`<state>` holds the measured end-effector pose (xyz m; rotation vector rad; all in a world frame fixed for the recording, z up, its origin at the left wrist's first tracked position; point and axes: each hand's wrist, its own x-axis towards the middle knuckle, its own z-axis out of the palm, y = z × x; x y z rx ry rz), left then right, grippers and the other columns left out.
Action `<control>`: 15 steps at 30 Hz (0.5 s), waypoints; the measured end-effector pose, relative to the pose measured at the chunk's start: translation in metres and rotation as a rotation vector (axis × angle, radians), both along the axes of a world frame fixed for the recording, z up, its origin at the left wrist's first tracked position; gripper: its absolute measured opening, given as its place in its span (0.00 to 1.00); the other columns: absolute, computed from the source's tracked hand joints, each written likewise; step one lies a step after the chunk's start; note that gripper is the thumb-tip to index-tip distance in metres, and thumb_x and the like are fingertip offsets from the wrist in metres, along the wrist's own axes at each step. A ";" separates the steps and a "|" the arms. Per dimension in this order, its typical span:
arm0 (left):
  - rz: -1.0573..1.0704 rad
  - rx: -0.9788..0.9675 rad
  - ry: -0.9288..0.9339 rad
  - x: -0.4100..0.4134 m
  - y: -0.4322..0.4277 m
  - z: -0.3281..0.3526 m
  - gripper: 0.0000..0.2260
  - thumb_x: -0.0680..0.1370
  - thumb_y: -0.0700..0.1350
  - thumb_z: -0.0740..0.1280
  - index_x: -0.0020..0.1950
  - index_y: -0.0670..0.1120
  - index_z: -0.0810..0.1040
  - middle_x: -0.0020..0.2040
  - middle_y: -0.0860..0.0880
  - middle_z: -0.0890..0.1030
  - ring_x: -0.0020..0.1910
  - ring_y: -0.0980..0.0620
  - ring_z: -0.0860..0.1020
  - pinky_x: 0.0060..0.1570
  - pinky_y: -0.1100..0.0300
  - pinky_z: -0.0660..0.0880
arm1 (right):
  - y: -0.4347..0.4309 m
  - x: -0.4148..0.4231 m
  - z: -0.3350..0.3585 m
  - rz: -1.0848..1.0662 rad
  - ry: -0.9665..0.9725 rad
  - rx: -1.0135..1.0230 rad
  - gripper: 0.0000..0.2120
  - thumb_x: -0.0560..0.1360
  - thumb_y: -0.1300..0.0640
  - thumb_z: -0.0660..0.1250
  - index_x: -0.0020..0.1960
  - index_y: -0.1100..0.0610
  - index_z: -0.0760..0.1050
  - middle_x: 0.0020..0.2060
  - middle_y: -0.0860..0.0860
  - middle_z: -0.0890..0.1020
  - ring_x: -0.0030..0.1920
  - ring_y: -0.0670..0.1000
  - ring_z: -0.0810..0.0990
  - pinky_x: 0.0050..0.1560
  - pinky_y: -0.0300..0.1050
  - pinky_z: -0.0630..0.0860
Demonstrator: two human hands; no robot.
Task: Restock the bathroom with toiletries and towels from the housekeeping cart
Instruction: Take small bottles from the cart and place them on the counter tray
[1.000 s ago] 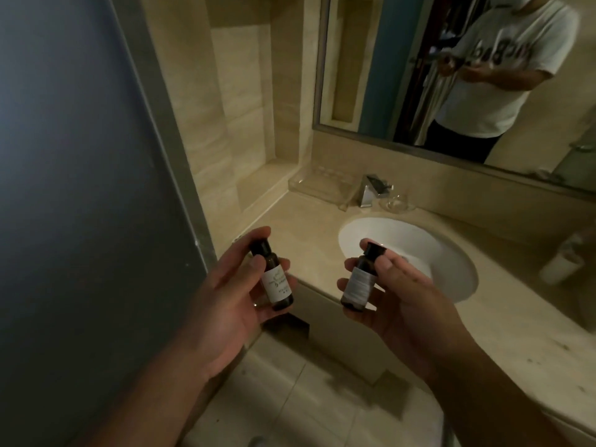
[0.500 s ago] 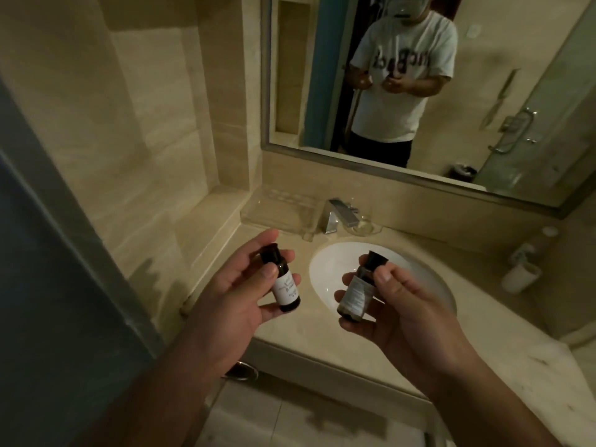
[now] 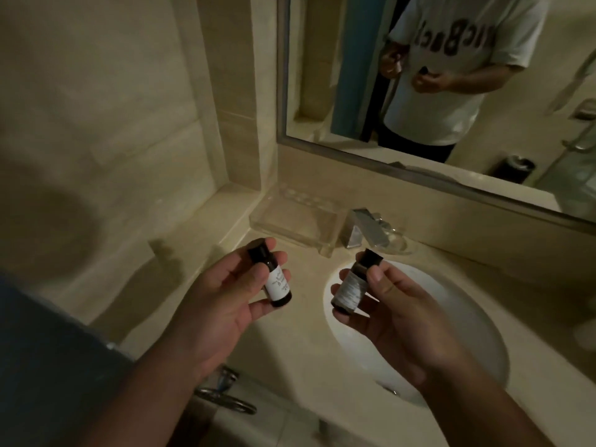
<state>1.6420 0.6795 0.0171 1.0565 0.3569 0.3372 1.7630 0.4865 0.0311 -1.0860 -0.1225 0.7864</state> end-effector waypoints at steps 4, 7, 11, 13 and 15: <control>0.051 0.028 0.033 0.023 0.012 0.003 0.32 0.59 0.58 0.83 0.61 0.52 0.83 0.62 0.44 0.82 0.60 0.45 0.82 0.48 0.53 0.80 | 0.020 0.044 -0.006 0.094 0.025 0.024 0.09 0.74 0.58 0.66 0.50 0.57 0.83 0.50 0.59 0.83 0.49 0.60 0.83 0.45 0.53 0.82; 0.096 0.036 0.077 0.037 0.014 -0.001 0.23 0.68 0.53 0.79 0.61 0.51 0.83 0.61 0.44 0.82 0.59 0.45 0.82 0.47 0.53 0.81 | 0.034 0.068 -0.013 0.149 0.061 0.040 0.13 0.73 0.61 0.66 0.57 0.58 0.79 0.50 0.57 0.83 0.49 0.58 0.83 0.45 0.52 0.83; 0.137 0.024 0.136 0.053 0.020 -0.010 0.15 0.74 0.45 0.66 0.58 0.52 0.84 0.59 0.45 0.84 0.56 0.46 0.83 0.48 0.51 0.82 | 0.048 0.086 -0.025 0.200 0.128 0.041 0.15 0.71 0.64 0.67 0.57 0.58 0.79 0.49 0.58 0.82 0.49 0.58 0.83 0.48 0.52 0.82; 0.141 0.013 0.146 0.063 0.025 -0.014 0.14 0.73 0.45 0.66 0.57 0.53 0.85 0.58 0.45 0.84 0.55 0.46 0.83 0.49 0.50 0.82 | 0.053 0.095 -0.030 0.198 0.143 0.033 0.16 0.71 0.65 0.67 0.59 0.58 0.78 0.49 0.58 0.82 0.49 0.58 0.83 0.48 0.52 0.83; 0.129 0.017 0.149 0.076 0.032 -0.020 0.15 0.73 0.45 0.66 0.56 0.54 0.85 0.57 0.45 0.84 0.55 0.47 0.83 0.50 0.50 0.82 | 0.055 0.106 -0.033 0.176 0.139 0.022 0.17 0.70 0.65 0.67 0.59 0.58 0.77 0.49 0.57 0.82 0.48 0.56 0.83 0.48 0.51 0.82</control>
